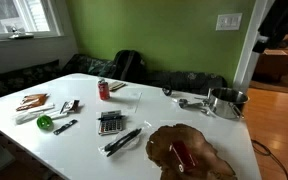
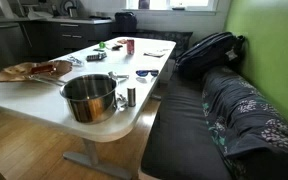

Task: Put the red object in the pot

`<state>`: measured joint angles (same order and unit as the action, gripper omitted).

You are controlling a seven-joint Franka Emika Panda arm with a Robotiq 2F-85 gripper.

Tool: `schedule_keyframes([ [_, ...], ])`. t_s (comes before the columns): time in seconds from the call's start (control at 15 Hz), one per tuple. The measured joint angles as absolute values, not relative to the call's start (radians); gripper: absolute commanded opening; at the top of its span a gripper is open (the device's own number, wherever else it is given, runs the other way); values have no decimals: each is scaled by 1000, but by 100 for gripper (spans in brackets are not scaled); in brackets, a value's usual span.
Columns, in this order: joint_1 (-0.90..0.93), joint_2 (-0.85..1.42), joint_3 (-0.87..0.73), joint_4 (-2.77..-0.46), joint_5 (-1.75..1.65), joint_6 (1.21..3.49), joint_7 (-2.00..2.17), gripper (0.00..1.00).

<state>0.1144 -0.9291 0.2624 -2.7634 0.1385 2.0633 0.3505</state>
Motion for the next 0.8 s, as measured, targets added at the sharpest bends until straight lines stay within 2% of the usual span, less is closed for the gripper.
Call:
schedule_keyframes([
  [0.6, 113, -913, 261, -2786, 139, 2063, 350, 100],
  [0.8, 111, -823, 243, -2752, 165, 2081, 327, 100],
])
